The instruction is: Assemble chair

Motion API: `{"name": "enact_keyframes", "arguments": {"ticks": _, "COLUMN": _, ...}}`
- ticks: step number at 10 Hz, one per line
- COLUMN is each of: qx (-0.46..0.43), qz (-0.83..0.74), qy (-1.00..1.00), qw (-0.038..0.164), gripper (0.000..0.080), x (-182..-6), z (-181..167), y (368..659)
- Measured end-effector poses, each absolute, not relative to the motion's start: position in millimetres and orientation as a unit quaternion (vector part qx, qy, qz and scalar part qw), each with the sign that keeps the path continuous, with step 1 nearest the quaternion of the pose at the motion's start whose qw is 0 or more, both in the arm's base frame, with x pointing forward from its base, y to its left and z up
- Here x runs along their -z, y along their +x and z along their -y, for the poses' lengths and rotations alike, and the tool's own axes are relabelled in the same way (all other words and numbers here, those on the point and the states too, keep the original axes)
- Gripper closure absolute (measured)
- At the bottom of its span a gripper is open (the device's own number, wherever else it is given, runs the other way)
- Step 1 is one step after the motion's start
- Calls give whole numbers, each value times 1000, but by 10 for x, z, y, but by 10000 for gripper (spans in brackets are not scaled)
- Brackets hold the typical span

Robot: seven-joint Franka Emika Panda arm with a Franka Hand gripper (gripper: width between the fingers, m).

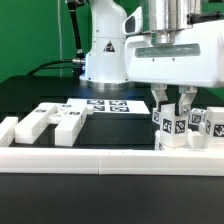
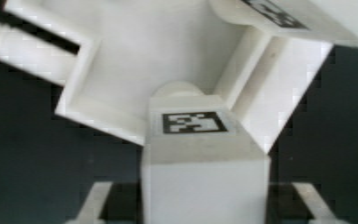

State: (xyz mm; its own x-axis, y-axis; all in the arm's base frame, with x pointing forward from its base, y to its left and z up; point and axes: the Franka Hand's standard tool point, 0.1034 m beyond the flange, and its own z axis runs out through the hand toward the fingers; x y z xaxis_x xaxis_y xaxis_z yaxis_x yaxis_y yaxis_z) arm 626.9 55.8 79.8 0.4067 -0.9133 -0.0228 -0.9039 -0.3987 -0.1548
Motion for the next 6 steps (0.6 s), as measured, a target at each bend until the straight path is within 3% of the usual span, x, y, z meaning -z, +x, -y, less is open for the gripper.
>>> {"name": "enact_keyframes", "arguments": {"ticks": 5, "qx": 23, "qz": -626, "qy": -775, "qw": 79, "gripper": 489, "x": -797, "z": -567, "y": 6270}}
{"name": "enact_keyframes", "arguments": {"ticks": 6, "qx": 25, "qz": -611, "qy": -787, "qw": 78, "gripper": 283, "x": -797, "z": -568, "y": 6270}}
